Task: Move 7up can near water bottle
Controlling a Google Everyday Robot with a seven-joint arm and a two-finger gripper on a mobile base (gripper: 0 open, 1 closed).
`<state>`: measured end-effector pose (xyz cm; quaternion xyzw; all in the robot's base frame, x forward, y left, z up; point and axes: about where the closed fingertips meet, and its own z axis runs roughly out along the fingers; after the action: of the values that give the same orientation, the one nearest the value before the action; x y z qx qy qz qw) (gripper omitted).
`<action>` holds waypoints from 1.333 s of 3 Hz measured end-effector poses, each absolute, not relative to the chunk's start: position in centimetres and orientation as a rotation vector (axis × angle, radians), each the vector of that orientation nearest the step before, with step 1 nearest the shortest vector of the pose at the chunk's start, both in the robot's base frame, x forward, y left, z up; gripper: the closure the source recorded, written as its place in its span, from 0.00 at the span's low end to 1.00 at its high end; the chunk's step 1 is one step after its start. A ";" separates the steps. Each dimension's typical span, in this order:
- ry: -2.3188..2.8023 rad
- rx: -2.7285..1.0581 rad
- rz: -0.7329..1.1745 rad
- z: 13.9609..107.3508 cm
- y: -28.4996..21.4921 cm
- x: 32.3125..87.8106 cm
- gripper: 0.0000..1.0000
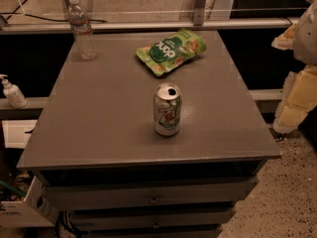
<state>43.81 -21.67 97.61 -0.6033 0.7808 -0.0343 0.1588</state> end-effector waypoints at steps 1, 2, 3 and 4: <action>2.232 -1.725 -0.098 97.6 -21.7 43.8 0.00; 2.223 -1.707 -0.081 97.6 -21.4 43.9 0.00; 2.186 -1.673 0.024 96.6 -20.1 44.0 0.00; 2.102 -1.660 0.174 94.2 -17.1 44.2 0.00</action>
Offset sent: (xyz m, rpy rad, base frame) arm 0.0016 0.0054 -0.0063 0.0528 0.0047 -0.0068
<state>44.20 -17.13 94.19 -0.6024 0.7627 0.0631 0.2267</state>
